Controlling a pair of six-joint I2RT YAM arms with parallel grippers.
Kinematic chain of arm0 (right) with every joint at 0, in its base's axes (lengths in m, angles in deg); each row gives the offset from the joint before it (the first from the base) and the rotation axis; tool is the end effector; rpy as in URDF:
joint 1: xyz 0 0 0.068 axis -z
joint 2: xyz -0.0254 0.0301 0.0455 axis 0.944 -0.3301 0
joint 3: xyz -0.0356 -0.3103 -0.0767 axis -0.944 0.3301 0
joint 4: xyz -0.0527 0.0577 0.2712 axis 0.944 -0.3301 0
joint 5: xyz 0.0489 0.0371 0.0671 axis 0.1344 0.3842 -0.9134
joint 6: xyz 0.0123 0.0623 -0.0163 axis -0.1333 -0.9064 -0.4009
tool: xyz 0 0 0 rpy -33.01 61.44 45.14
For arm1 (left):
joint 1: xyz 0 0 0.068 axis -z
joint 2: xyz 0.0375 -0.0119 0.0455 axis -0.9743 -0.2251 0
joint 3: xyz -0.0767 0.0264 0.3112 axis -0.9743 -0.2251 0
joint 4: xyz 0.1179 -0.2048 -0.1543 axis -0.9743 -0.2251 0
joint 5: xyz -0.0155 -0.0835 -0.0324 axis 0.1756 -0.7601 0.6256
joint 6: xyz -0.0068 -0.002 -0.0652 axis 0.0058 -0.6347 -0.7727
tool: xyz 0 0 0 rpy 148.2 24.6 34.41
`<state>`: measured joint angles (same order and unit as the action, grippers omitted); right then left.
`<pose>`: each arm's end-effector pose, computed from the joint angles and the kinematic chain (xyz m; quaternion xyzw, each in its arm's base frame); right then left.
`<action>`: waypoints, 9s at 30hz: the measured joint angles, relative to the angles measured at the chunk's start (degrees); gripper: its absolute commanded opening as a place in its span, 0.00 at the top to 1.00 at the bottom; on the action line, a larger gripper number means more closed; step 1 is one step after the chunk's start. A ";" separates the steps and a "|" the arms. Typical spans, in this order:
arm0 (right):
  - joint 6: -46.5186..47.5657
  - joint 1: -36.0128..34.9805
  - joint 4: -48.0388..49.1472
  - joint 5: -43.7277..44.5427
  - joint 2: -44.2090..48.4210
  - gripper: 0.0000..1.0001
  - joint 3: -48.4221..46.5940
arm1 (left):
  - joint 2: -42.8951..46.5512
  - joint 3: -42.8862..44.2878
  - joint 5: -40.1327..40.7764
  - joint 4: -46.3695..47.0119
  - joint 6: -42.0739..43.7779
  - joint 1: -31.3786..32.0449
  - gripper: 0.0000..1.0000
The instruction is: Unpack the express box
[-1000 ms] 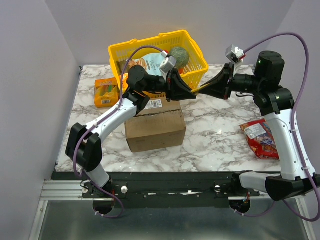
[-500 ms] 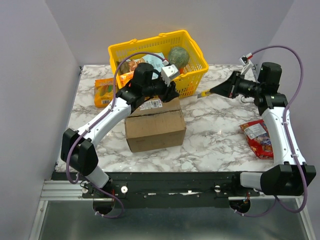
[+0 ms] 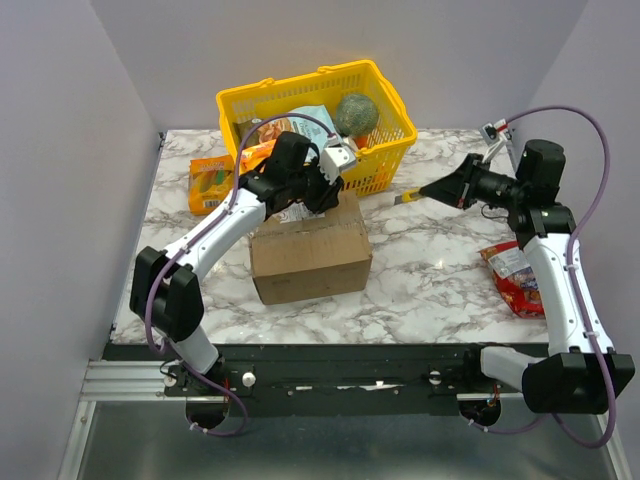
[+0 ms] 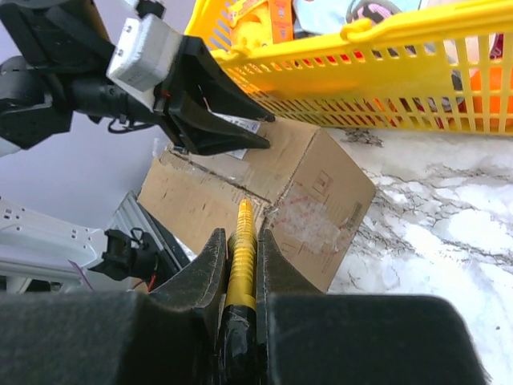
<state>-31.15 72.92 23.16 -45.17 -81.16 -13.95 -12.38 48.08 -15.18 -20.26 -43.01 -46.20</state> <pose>0.2605 0.0324 0.4382 -0.1270 0.7627 0.4496 0.4471 0.3478 -0.2308 0.3622 0.4280 0.7656 -0.2350 0.4189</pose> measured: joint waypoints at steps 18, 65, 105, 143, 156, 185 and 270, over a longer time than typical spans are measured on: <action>1.49 0.00 1.70 -2.69 -0.79 0.99 10.40 | 3.13 -2.45 -24.22 -12.28 12.72 -0.90 0.59; -39.41 -7.39 41.92 -11.74 -9.92 1.00 30.40 | -7.80 10.99 -25.49 -14.80 1.95 -3.02 0.53; -34.27 -8.63 27.80 -17.49 -8.28 1.00 30.53 | 36.17 -38.75 7.80 18.82 27.56 25.07 0.38; 77.31 0.04 29.16 34.95 22.43 0.36 51.28 | 32.70 -23.69 22.05 17.62 10.60 8.72 0.18; 78.73 0.02 -16.98 17.35 35.06 0.00 23.45 | 31.43 -23.67 20.87 18.14 9.05 6.75 0.17; 32.33 -34.51 1.31 27.89 -6.91 0.00 9.16 | 23.28 -14.12 0.09 -12.48 21.86 2.01 0.19; 87.47 -41.57 -37.09 22.36 18.25 0.12 14.27 | 9.70 5.44 -5.01 -17.00 -7.39 -7.13 1.00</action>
<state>56.32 31.35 -13.93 -22.81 -62.91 0.33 -2.67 53.52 -20.19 -37.26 -50.40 -53.33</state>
